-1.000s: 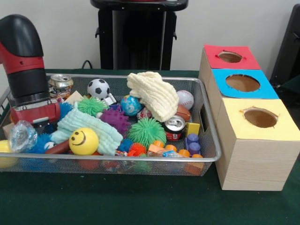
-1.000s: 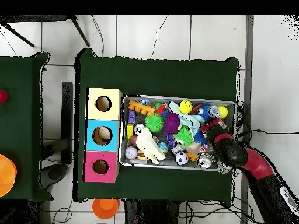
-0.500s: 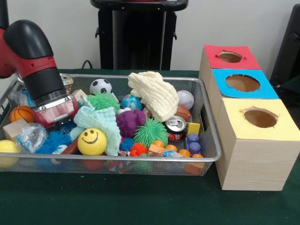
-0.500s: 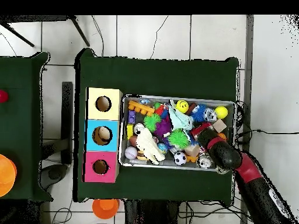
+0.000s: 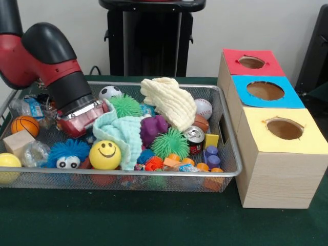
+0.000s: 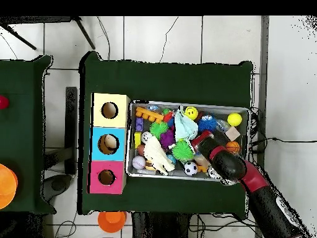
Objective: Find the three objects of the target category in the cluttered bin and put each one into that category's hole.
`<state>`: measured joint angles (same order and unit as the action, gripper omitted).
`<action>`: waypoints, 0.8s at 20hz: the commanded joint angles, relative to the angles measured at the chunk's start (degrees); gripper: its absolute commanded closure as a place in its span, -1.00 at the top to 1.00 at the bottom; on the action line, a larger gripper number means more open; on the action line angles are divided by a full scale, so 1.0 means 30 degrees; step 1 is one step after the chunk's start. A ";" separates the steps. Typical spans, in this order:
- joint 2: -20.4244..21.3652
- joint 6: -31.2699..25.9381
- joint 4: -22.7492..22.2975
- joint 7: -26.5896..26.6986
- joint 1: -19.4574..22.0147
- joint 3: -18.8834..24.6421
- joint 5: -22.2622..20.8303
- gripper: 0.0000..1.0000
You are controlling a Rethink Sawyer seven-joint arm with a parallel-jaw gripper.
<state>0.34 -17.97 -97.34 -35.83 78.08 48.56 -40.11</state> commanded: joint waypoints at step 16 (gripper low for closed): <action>0.7928 0.0093 -0.5792 -0.3659 -0.6903 -0.4481 -0.1751 1.00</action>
<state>18.04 -15.92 -105.60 -35.83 63.83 42.91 -40.69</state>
